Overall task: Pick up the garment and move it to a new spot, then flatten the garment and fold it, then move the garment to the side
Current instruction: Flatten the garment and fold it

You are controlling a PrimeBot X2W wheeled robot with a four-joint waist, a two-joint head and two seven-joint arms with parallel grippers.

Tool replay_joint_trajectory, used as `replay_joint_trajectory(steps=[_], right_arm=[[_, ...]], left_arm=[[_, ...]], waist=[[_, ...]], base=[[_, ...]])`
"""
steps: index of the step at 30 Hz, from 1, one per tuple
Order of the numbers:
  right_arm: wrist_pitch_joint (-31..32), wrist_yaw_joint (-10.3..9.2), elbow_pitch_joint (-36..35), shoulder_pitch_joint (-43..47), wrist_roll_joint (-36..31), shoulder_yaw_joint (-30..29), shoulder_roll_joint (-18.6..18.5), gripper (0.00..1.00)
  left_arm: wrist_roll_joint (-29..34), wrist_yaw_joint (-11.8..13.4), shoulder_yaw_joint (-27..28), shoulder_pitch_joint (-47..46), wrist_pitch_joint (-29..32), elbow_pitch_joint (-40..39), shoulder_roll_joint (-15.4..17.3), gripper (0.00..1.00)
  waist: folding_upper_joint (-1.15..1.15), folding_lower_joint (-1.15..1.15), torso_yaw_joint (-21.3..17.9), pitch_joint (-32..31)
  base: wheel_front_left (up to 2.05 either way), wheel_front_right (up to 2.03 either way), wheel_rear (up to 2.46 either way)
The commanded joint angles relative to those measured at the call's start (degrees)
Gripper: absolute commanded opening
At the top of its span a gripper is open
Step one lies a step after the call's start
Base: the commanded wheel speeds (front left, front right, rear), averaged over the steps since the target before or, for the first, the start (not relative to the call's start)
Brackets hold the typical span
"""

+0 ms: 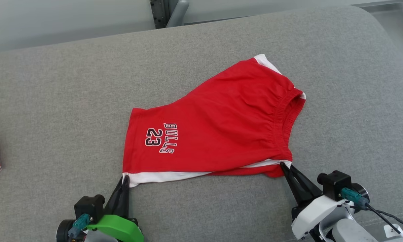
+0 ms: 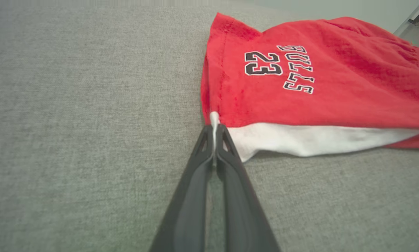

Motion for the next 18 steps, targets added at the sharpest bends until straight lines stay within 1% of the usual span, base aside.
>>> replay_joint_trajectory(steps=[1,5,7,10,13,16,18], right_arm=[[-0.2,-0.06,-0.7,0.5,0.3,-0.5,0.0,0.0],[-0.2,-0.06,-4.6,0.2,1.2,-3.0,0.2,0.0],[-0.2,-0.06,-7.7,-1.3,1.7,-4.0,-0.1,0.0],[-0.2,-0.06,-12.2,-4.9,2.1,-4.9,-1.7,0.0],[-0.2,-0.06,-14.9,-10.4,3.0,-5.0,-4.2,0.0],[-0.2,-0.06,-14.3,-18.0,4.3,-3.5,-6.9,0.0],[0.1,-0.07,-12.1,-24.1,5.4,-1.6,-8.4,0.0]], left_arm=[[-0.4,-0.1,0.2,0.5,0.0,-1.1,0.3,0.0],[-1.0,-0.1,0.0,-0.2,0.0,-7.4,0.8,0.0],[-0.9,-0.1,0.5,-1.4,0.0,-11.6,1.9,0.0],[-0.6,-0.1,0.5,-5.0,0.0,-17.6,4.0,0.0],[-0.3,-0.1,-0.3,-11.0,0.0,-21.6,8.3,0.0],[-2.2,-0.1,-1.7,-20.0,0.1,-20.5,12.7,0.0],[-2.0,-0.1,-3.1,-27.1,2.0,-18.5,16.1,0.0]], waist=[[0.12,0.0,0.7,-1.2],[0.12,0.0,1.5,-3.0],[0.12,0.0,1.7,-3.9],[0.12,0.0,2.3,-4.6],[0.12,0.0,3.2,-4.6],[0.12,0.0,4.0,-3.4],[0.12,0.0,4.5,-1.4]], base=[[0.0,0.0,0.0],[0.0,0.0,0.0],[0.0,0.0,0.0],[0.0,0.0,0.0],[0.0,0.0,0.0],[0.0,0.0,0.0],[0.0,0.0,0.0]])
